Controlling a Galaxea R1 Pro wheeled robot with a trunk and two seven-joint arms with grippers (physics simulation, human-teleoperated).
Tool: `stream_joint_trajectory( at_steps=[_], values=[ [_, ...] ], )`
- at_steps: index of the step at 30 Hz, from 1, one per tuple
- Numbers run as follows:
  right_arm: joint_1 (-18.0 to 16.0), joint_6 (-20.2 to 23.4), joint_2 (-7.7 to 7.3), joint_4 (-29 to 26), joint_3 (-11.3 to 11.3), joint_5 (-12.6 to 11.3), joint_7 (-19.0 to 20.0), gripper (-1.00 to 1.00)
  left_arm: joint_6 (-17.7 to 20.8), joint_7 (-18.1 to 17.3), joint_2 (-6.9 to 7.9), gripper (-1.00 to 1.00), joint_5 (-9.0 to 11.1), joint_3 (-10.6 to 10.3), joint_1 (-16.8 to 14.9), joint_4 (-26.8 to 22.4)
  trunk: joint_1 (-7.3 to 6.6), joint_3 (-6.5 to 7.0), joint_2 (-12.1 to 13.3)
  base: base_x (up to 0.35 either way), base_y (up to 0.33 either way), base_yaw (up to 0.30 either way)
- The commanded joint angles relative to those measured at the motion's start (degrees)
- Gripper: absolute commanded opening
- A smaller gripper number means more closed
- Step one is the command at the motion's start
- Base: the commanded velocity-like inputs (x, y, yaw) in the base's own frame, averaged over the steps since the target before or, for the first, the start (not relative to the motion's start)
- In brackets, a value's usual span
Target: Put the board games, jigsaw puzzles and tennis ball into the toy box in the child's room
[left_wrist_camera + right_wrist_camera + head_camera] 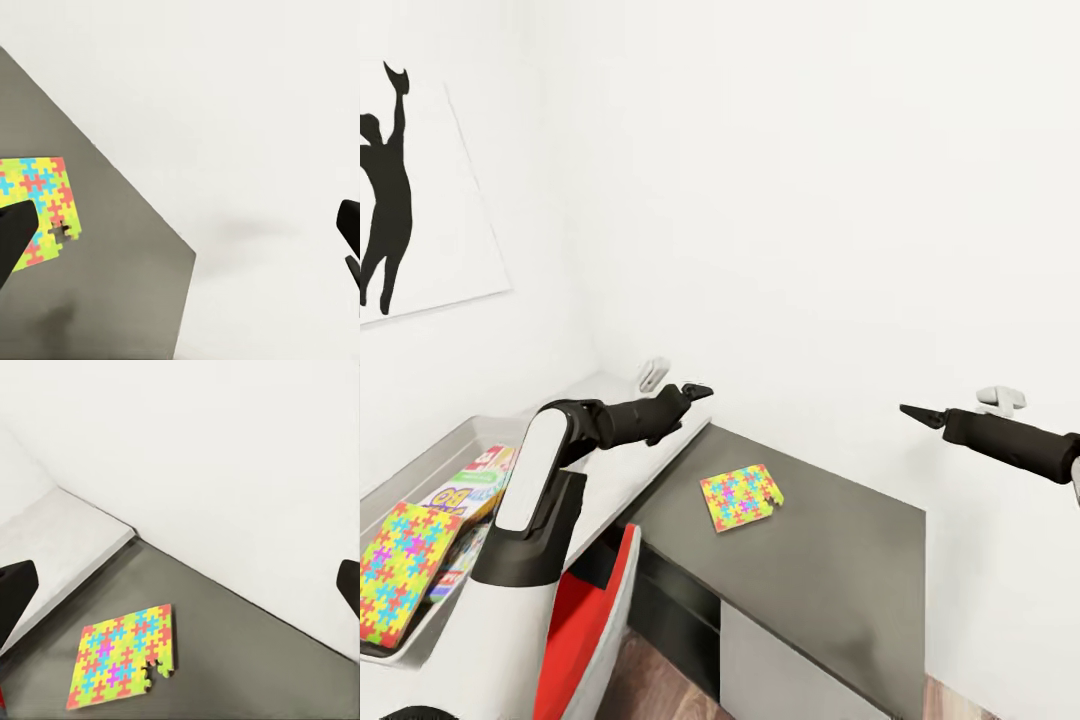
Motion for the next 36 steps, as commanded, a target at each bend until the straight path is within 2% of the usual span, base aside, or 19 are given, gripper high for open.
stream_joint_trajectory(
  at_steps=[1, 7, 8, 10, 11, 12, 15, 19, 22, 23, 26, 27, 29, 31, 32, 36],
  values=[
    [0.3, 0.2, 0.01, 0.0, 0.0, 0.5, 0.6, 1.0, 0.1, 1.2, -0.01, 1.0, 0.3, 0.0, -0.2, 0.5, 0.0, -0.02, 0.0, 0.0, 0.0, -0.279],
    [1.9, 0.2, -0.06, 0.0, 0.0, 0.8, 0.5, 1.0, 0.3, 3.1, -0.04, 1.0, -1.4, -0.1, -1.8, 5.6, 0.0, 0.26, 0.0, 0.0, 0.0, -0.279],
    [2.1, 0.2, -0.11, 0.0, 0.0, 0.8, 0.5, 1.0, 0.4, 3.5, 0.03, 1.0, -1.6, -0.1, -3.6, 8.8, 0.0, 0.3, 0.0, 0.0, 0.0, -0.279],
    [2.1, 0.2, -0.19, 0.0, -0.1, 0.8, 0.5, 1.0, 0.6, 3.9, 0.07, 1.0, -1.7, -0.1, -6.0, 12.1, 0.0, 0.39, 0.0, 0.0, 0.0, -0.279],
    [2.0, 0.2, -0.62, 0.0, -0.2, 0.7, 0.6, 1.0, 0.9, 5.3, -0.11, 1.0, -1.9, -0.3, -9.8, 16.9, 0.0, 0.44, 0.0, 0.0, 0.0, -0.279],
    [1.9, 0.2, -1.08, 0.0, -0.3, 0.6, 0.6, 1.0, 1.0, 6.2, -0.13, 1.0, -2.0, -0.3, -10.8, 18.2, 0.0, 0.48, 0.0, 0.0, 0.0, -0.279],
    [2.0, 0.2, -2.55, 0.0, -0.4, 0.5, 1.1, 1.0, 1.2, 7.4, 0.17, 1.0, -2.0, -0.3, -11.3, 19.5, 0.0, 0.62, 0.0, 0.0, 0.0, -0.279],
    [2.1, 0.2, -3.46, 0.0, -0.4, 0.4, 4.0, 1.0, 2.0, 7.9, 0.75, 1.0, -2.0, 0.0, -10.3, 19.8, 0.0, 0.8, 0.0, 0.0, 0.0, -0.279],
    [2.0, 0.2, -3.89, 0.0, -0.3, 0.4, 7.0, 1.0, 2.6, 8.1, 3.4, 1.0, -1.8, 0.5, -8.5, 20.1, 0.0, 0.94, 0.0, 0.0, 0.0, -0.279],
    [1.9, 0.2, -3.96, 0.0, -0.2, 0.5, 7.7, 1.0, 2.6, 8.2, 4.89, 1.0, -1.9, 0.6, -7.9, 20.5, 0.0, 0.98, 0.0, 0.0, 0.0, -0.279],
    [1.9, 0.2, -3.79, 0.1, -0.1, 0.7, 8.0, 1.0, 2.8, 8.1, 5.86, 1.0, -2.0, 0.6, -7.2, 20.9, 0.0, 1.11, 0.0, 0.0, 0.0, -0.279],
    [1.9, 0.2, -2.93, 0.5, 0.8, 1.1, 7.1, 1.0, 2.9, 7.9, 7.7, 1.0, -2.1, 0.7, -5.4, 20.9, 0.0, 1.15, 0.0, 0.0, 0.0, -0.278],
    [1.9, 0.2, -2.56, 0.6, 2.0, 1.3, 6.4, 1.0, 2.9, 7.9, 8.56, 1.0, -2.0, 0.7, -5.0, 20.8, 0.0, 1.22, 0.0, 0.0, 0.0, -0.278],
    [1.8, 0.2, -2.1, 0.7, 5.7, 1.4, 4.0, 1.0, 2.8, 7.4, 10.52, 1.0, -1.6, 0.7, -4.1, 20.8, 0.0, 1.29, 0.0, 0.0, 0.0, -0.277],
    [1.5, 0.2, -1.74, 0.7, 8.6, 1.4, 0.3, 1.0, 2.7, 7.1, 11.5, 1.0, -1.3, 0.8, -3.6, 20.8, 0.0, 1.32, 0.0, 0.0, 0.0, -0.277],
    [1.2, 0.2, -1.05, 0.8, 9.9, 1.3, -2.0, 1.0, 2.7, 7.0, 11.97, 1.0, -1.2, 0.8, -3.3, 20.7, 0.0, 1.46, 0.0, 0.0, 0.0, -0.277]
  ],
)
